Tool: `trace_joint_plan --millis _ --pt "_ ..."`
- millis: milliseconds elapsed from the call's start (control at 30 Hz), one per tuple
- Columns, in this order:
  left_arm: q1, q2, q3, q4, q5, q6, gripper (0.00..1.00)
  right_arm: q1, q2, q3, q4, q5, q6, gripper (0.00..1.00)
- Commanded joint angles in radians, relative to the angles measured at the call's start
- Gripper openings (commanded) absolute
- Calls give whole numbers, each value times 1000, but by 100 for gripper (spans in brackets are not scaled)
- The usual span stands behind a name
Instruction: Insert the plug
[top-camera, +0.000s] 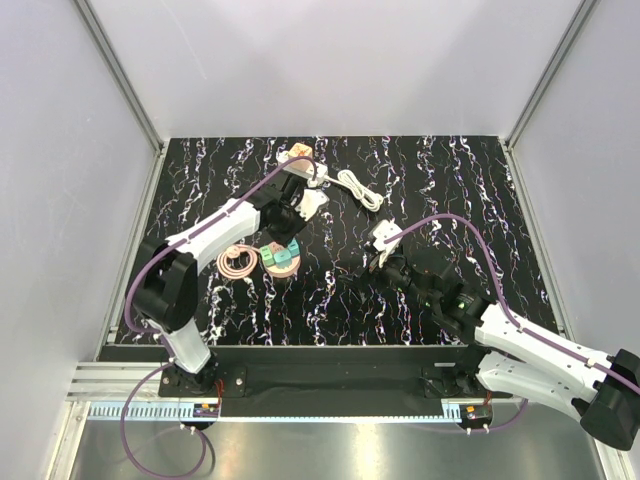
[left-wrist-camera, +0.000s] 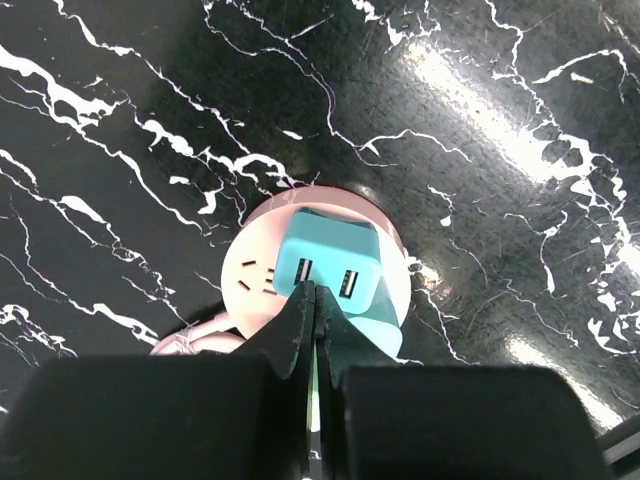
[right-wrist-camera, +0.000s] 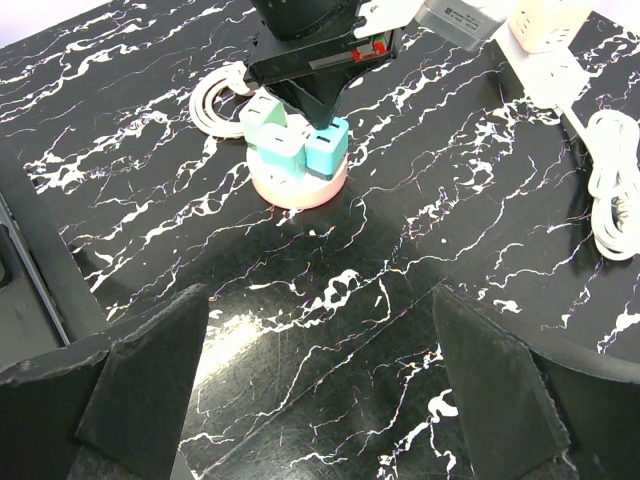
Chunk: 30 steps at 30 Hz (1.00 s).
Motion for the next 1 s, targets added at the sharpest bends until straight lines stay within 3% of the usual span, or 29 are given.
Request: trace_joint_plan --millis 0,300,533,733,967 --pt "-4 3 -39 41 -20 -24 0 6 -11 22 24 24 -10 100" --pt "-4 -64 -3 37 -52 -48 0 6 -12 28 15 15 -4 100" --pt "-3 -155 36 -20 -173 -83 0 6 -12 28 13 19 5 100" --pt "0 -212 -68 -34 -220 -120 0 6 -6 33 13 8 11 99" --pt "11 -176 -139 12 -178 -140 0 6 -6 48 4 -13 16 100"
